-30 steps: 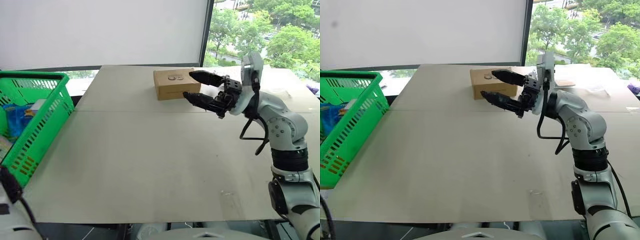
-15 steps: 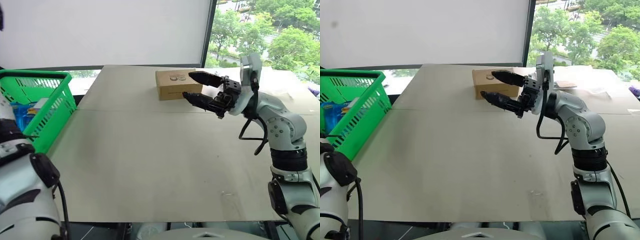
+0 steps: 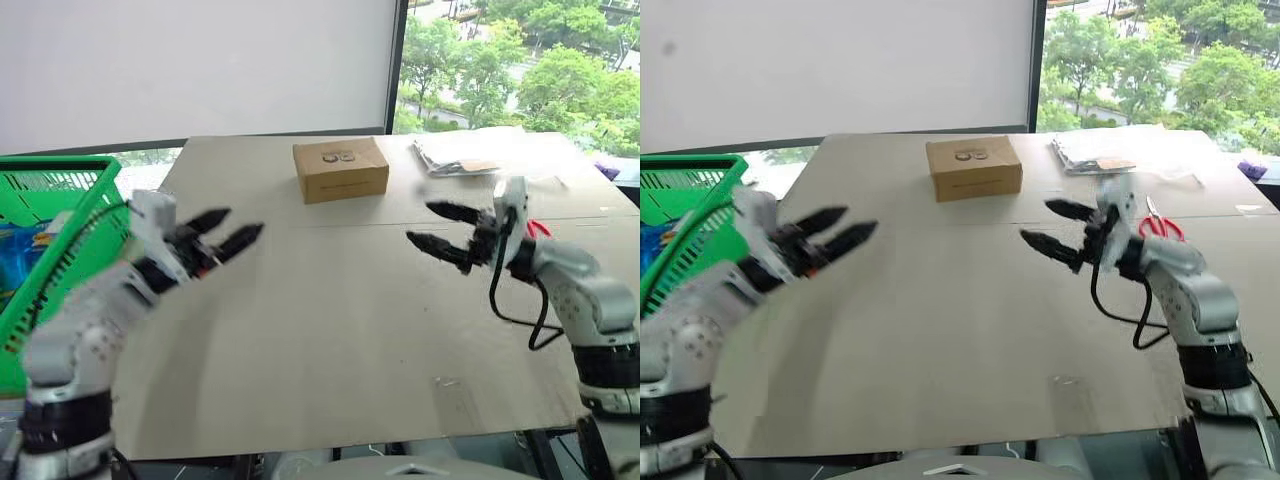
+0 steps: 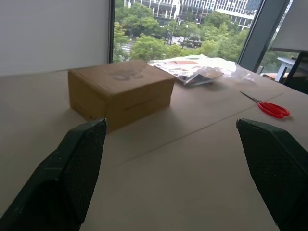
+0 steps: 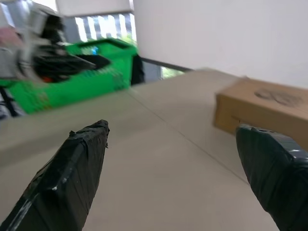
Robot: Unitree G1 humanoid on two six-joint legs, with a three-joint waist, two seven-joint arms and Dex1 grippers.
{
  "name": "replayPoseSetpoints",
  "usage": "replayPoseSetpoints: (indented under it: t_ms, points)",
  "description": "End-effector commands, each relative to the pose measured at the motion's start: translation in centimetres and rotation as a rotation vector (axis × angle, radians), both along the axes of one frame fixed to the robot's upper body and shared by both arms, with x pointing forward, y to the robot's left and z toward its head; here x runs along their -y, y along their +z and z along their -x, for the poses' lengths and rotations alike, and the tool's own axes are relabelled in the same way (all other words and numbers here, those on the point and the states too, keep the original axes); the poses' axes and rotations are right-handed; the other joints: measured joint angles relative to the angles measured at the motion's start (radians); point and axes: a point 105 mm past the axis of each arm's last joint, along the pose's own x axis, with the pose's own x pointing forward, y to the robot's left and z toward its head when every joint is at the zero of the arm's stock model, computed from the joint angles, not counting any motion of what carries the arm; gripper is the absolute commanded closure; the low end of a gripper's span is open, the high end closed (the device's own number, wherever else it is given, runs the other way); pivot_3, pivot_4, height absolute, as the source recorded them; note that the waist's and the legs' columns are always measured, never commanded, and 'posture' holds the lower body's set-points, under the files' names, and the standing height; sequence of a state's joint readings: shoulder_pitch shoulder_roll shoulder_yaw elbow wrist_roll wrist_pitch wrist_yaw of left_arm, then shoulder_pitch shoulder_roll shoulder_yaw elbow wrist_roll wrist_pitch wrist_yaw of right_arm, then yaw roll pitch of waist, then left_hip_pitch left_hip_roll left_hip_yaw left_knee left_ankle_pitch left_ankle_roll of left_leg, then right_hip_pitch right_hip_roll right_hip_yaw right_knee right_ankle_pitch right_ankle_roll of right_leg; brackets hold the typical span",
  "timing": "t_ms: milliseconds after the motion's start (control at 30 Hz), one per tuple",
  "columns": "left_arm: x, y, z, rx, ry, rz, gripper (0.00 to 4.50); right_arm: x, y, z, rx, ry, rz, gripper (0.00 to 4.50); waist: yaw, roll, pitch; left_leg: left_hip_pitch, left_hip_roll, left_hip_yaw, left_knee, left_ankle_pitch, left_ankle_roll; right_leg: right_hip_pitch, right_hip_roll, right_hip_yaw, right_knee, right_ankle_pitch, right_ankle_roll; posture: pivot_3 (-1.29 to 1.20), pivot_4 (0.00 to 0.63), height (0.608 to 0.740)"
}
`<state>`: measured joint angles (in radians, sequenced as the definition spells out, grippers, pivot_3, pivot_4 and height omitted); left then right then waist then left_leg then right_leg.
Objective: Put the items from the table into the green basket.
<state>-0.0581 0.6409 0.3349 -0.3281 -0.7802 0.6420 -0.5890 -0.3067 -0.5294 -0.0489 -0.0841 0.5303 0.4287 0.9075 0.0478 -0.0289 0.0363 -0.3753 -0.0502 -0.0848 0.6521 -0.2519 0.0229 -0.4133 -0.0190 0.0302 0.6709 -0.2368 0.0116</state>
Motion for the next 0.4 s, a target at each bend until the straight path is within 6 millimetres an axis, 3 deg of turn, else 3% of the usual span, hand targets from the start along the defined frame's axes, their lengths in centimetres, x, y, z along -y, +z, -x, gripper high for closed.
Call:
replayPoseSetpoints:
  t_ms: [33, 233, 400]
  points:
    - [2.1, -3.2, 1.7, -0.025, 0.033, -0.084, 0.05, 2.2, -2.2, 0.3, 0.053, -0.102, 0.073, 0.0, 0.002, 0.004, -0.001, 0.002, 0.0, 0.001, 0.0, 0.0, 0.0, 0.001, 0.0, 0.001, 0.0, 0.0, 0.0, 0.1, 0.0, 0.74]
    - [3.1, -6.9, 3.8, -0.025, 0.079, -0.171, 0.05, 4.1, -7.4, 2.1, 0.02, -0.095, 0.254, 0.0, 0.004, 0.011, 0.001, 0.014, 0.002, 0.008, -0.001, 0.0, 0.0, 0.011, 0.003, 0.007, 0.0, -0.005, 0.001, 0.1, 0.0, 0.74]
    - [3.0, -8.4, 4.6, -0.033, 0.078, -0.186, 0.05, 4.8, -8.4, 2.3, 0.004, -0.118, 0.22, 0.0, 0.005, 0.013, 0.002, 0.021, 0.003, 0.008, -0.002, 0.0, 0.001, 0.019, 0.004, 0.007, -0.005, -0.006, 0.001, 0.11, 0.0, 0.74]
